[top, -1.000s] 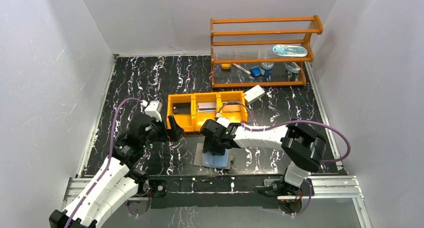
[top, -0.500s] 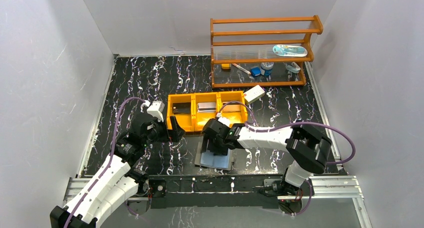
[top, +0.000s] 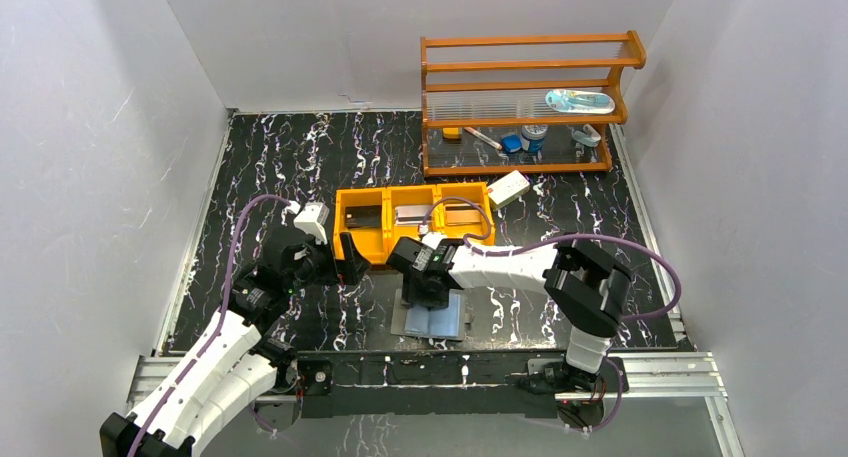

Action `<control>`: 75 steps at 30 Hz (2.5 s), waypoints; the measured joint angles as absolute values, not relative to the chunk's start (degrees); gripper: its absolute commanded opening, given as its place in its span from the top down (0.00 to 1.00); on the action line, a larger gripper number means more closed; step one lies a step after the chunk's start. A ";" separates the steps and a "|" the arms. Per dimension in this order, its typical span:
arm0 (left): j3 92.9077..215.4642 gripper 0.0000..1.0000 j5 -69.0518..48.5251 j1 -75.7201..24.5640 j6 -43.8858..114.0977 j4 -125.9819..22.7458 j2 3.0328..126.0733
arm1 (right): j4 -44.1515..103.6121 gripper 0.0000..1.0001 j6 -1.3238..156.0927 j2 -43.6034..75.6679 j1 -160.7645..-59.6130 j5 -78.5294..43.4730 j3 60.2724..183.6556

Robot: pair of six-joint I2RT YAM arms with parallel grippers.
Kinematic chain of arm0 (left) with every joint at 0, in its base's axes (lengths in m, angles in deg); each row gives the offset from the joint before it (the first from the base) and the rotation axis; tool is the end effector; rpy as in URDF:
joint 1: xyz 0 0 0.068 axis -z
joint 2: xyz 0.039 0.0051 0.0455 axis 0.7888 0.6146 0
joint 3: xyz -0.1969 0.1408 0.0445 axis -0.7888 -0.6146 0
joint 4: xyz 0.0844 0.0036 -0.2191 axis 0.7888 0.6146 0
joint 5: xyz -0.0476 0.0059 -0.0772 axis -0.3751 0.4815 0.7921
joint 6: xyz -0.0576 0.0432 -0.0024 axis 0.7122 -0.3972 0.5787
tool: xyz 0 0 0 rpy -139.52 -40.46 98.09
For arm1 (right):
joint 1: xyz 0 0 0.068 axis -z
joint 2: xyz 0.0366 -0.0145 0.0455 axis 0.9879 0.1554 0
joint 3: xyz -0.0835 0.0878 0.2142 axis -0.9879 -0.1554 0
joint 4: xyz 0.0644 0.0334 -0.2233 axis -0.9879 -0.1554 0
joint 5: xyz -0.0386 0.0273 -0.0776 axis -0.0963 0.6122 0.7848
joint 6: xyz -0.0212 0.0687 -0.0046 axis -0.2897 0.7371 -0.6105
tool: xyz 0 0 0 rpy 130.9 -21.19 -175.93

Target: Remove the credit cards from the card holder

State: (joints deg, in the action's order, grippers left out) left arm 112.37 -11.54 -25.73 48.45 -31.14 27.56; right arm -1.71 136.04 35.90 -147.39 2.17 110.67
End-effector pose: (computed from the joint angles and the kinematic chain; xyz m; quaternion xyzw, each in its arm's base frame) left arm 0.1551 -0.0848 0.2300 0.0426 0.8480 -0.2741 0.4516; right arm 0.1409 0.2903 0.1415 0.0122 0.9774 0.1261 0.1694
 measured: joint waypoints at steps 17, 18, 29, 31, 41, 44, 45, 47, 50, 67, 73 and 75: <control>112.37 0.02 -11.08 -25.73 48.45 -31.23 27.60 | -3.74 0.23 128.37 32.66 -147.93 3.85 113.86; 112.37 0.02 -10.80 -25.73 48.39 -31.27 27.63 | -4.24 0.23 128.28 31.53 -147.93 4.11 113.92; 112.26 0.04 -2.14 -25.73 48.52 -34.47 28.89 | -11.58 0.23 136.87 25.03 -147.93 9.62 108.13; 111.91 0.07 0.74 -25.73 50.12 -35.93 30.05 | -11.87 0.23 138.12 24.16 -147.93 9.71 105.57; 111.73 0.21 15.63 -25.66 54.25 -38.95 41.77 | -7.28 0.45 139.95 25.28 -147.91 7.96 102.29; 111.73 0.26 17.31 -24.57 55.05 -39.34 43.58 | -5.53 0.53 139.65 26.83 -147.91 7.30 102.29; 111.73 0.26 17.70 -23.83 55.23 -39.45 44.39 | -5.16 0.55 139.67 27.13 -147.91 7.17 102.29; 111.73 0.27 18.01 -21.58 55.69 -39.43 46.77 | -4.74 0.56 139.52 27.55 -147.91 6.80 102.29; 111.40 0.34 17.38 -18.36 56.93 -39.19 49.81 | -3.96 0.54 139.52 27.57 -147.89 6.60 102.29; 108.63 0.81 12.63 -14.49 61.26 -39.30 52.15 | 18.45 0.55 140.26 11.96 -143.34 -3.23 86.73; 108.61 0.89 12.35 -14.45 62.09 -40.06 52.85 | 23.71 0.62 140.37 13.41 -142.10 -8.48 86.19; 108.61 0.89 12.33 -14.45 62.18 -40.24 52.96 | 24.74 0.65 140.35 15.40 -141.81 -10.14 86.49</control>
